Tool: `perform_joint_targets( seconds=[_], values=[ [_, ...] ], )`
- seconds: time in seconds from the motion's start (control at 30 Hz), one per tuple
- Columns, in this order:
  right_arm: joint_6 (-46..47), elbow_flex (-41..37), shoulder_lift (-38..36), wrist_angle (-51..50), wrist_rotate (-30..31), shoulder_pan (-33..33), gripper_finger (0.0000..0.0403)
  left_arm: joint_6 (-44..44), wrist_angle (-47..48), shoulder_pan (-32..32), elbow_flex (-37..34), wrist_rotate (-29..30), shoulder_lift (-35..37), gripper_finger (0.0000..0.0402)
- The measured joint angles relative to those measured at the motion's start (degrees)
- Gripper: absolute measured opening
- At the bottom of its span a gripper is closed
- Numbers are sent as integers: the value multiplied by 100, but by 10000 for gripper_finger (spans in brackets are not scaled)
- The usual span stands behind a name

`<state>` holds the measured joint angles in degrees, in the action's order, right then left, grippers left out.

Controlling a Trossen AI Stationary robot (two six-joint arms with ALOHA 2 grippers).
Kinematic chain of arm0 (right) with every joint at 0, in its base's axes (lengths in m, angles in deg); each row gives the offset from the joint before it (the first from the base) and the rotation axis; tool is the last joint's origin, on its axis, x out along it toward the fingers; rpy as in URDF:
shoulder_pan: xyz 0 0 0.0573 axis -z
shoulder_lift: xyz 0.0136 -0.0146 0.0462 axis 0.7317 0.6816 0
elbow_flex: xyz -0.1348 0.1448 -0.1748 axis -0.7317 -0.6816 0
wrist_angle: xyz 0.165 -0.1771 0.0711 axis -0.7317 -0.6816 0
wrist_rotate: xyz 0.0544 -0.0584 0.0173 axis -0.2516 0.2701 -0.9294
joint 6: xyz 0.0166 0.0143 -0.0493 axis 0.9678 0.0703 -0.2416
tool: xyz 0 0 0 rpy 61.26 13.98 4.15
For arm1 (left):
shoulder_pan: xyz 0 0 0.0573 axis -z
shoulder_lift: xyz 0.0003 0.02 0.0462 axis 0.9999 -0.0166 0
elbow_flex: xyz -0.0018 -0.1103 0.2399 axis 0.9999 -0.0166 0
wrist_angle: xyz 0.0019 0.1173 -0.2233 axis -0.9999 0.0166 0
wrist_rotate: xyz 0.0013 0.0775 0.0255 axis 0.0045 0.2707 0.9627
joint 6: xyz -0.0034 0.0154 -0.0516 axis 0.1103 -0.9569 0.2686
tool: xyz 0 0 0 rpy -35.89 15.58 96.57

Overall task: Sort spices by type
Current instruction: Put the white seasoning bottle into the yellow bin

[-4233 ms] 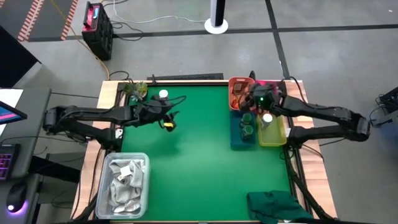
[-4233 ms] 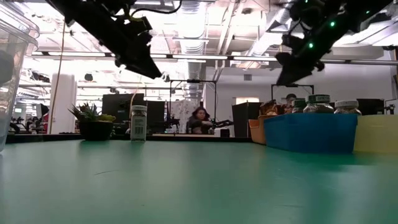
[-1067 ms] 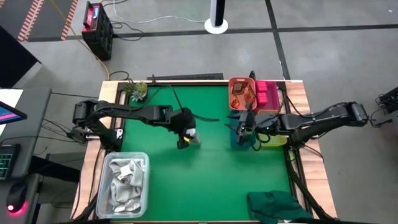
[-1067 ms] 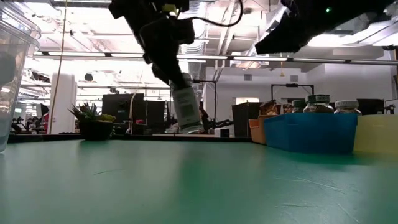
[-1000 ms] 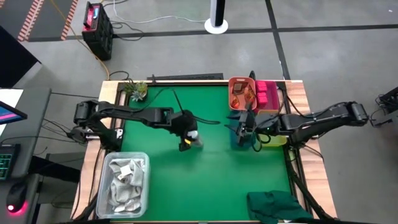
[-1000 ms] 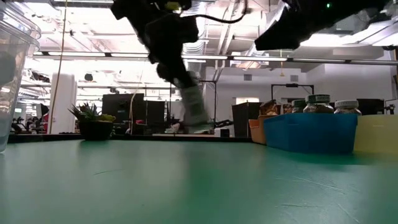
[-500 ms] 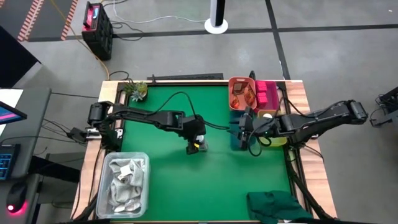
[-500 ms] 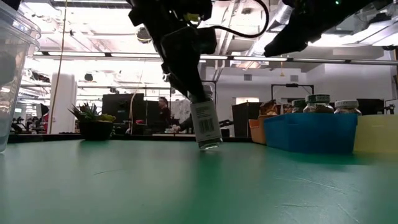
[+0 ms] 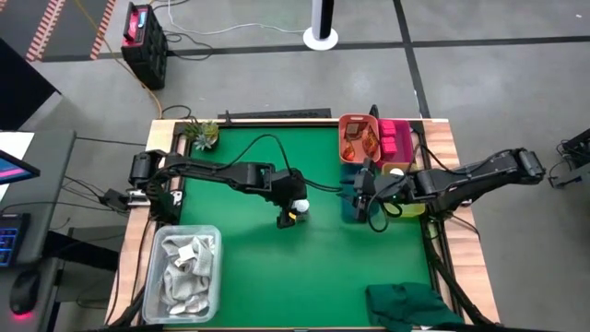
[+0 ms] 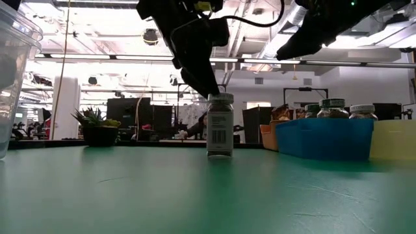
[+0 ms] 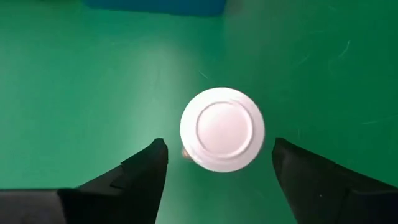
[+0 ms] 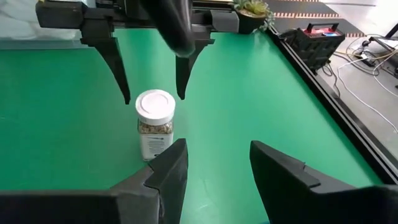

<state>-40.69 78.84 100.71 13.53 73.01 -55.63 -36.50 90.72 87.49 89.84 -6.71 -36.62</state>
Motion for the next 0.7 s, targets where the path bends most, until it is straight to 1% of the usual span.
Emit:
perform_joint_targets(
  seconds=[0.1, 0.23, 0.3, 0.4, 0.47, 0.57, 0.7],
  values=[
    [1, -1, 0, -2, 1, 0, 203, -80, 46, -4, 0, 4, 9, 282],
    [1, -2, 0, 2, 1, 1, 204, -293, 119, 5, -4, 130, 226, 283],
    [-8, -4, 11, 29, 3, 2, 203, -404, 57, 69, -79, 398, 425, 283],
    [-66, -4, 93, 112, 5, 2, 204, -582, -302, 248, -362, 991, 761, 281],
    [-75, -7, 211, 238, 7, 2, 204, -655, -666, 357, -664, 1284, 999, 278],
    [-283, -7, 492, 646, 10, 2, 204, -685, -1430, 455, -1190, 1574, 1356, 272],
    [-709, -9, 1048, 1661, 8, -1, 204, -684, -2834, 488, -1919, 1782, 1800, 268]
  ],
)
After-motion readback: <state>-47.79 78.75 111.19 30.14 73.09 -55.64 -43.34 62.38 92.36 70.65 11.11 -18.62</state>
